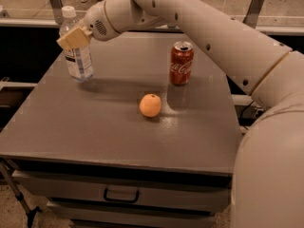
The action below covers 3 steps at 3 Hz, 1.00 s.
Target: Pick blue plastic bottle
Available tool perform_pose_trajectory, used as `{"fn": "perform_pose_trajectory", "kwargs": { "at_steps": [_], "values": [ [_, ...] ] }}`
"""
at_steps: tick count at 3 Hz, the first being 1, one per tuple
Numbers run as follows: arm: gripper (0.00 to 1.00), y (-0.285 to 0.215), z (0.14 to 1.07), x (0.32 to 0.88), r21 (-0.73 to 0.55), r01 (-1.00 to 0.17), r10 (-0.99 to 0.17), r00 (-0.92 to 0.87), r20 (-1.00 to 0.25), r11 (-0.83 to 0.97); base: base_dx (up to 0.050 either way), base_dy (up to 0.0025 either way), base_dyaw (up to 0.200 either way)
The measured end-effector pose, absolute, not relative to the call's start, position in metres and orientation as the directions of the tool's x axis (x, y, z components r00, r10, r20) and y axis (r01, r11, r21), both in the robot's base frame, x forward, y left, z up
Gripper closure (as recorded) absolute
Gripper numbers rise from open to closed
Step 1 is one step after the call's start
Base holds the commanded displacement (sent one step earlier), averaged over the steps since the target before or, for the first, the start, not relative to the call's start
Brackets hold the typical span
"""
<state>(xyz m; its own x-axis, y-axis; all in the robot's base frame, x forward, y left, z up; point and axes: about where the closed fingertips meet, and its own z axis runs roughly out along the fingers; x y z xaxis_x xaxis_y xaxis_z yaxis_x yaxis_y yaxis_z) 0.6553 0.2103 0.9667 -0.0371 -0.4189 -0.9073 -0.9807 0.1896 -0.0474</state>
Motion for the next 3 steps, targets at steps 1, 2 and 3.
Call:
{"fn": "perform_pose_trajectory", "kwargs": {
  "at_steps": [1,2,3],
  "values": [
    [1.0,0.196,0.995,0.663,-0.043,-0.974,-0.372,-0.043,-0.927,0.221,0.0,0.0,0.0],
    [1.0,0.183,1.019,0.669,-0.042,-0.968,-0.331,-0.043,-0.943,0.246,0.0,0.0,0.0],
    [1.0,0.183,1.019,0.669,-0.042,-0.968,-0.331,-0.043,-0.943,0.246,0.0,0.0,0.0]
  ]
}}
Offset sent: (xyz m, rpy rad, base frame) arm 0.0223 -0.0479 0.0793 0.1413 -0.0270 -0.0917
